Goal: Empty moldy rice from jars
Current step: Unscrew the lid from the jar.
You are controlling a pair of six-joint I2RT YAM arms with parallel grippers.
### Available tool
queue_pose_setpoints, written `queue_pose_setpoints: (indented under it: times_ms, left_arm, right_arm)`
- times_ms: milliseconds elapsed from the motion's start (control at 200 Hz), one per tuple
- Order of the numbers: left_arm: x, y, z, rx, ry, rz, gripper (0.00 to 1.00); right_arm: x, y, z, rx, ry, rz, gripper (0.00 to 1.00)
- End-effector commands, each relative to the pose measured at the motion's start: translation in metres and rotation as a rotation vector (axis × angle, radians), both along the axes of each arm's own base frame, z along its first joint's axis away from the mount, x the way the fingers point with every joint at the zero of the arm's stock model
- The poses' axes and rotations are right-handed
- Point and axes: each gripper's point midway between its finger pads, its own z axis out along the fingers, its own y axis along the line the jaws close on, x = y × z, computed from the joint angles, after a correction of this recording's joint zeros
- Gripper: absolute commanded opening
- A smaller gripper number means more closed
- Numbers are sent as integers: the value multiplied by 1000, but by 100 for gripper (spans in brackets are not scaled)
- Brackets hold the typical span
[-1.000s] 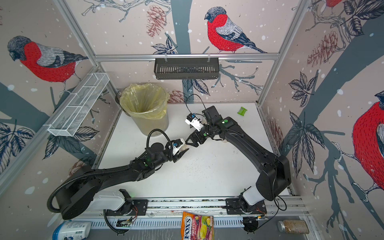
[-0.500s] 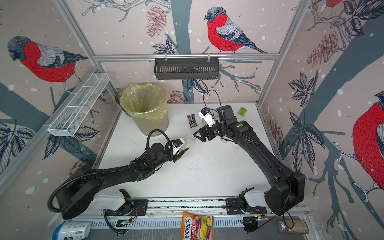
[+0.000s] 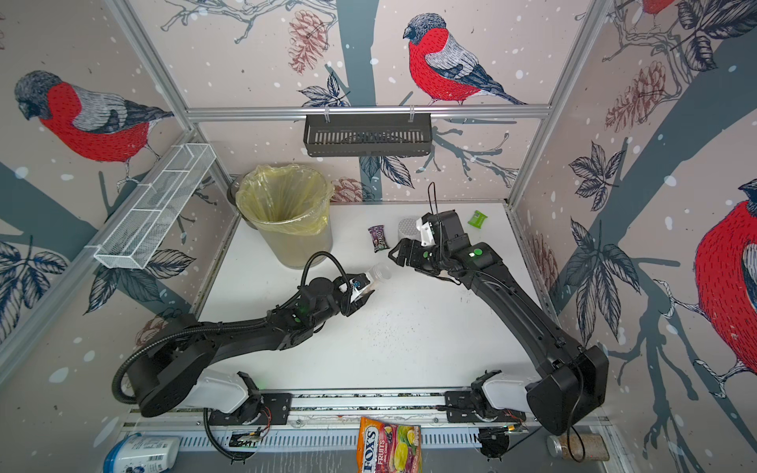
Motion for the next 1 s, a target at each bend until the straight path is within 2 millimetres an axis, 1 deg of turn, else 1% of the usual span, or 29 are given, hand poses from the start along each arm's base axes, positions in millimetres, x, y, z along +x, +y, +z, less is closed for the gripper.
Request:
queue_pose_setpoints:
  times_ms: [0,60,120,185,310,510,655,740,850,995]
  left_arm:
    - [4,-3,9,-4,-45,-1,3]
    - [4,-2,8,-1,-45,3,3]
    - [5,-1,8,3,-47,7,2]
    - [5,-1,5,13,-43,8,2]
    - [5,1,6,13,-47,16,2]
    - [6,1,4,13,-44,20,2]
    - [6,0,4,14,-43,18,1]
    - [6,1,3,19,-43,20,1]
    - [6,1,3,17,-42,22,1]
    - [7,1,2,18,-40,24,1]
  right_arm:
    - [-6,14,-10,23,95,-47,82]
    - [-8,21,-13,31,108,-32,82]
    - [-8,27,-10,48,96,-27,82]
    - [-6,28,-9,40,92,-32,82]
    - [-4,28,-15,21,98,-28,82]
    - [-2,37,-17,14,100,17,77]
    - [-1,44,-18,19,98,40,76]
    - [0,47,-19,19,100,46,73]
    - [-1,49,-22,5,105,61,73]
    - [-2,49,-27,3,112,68,68]
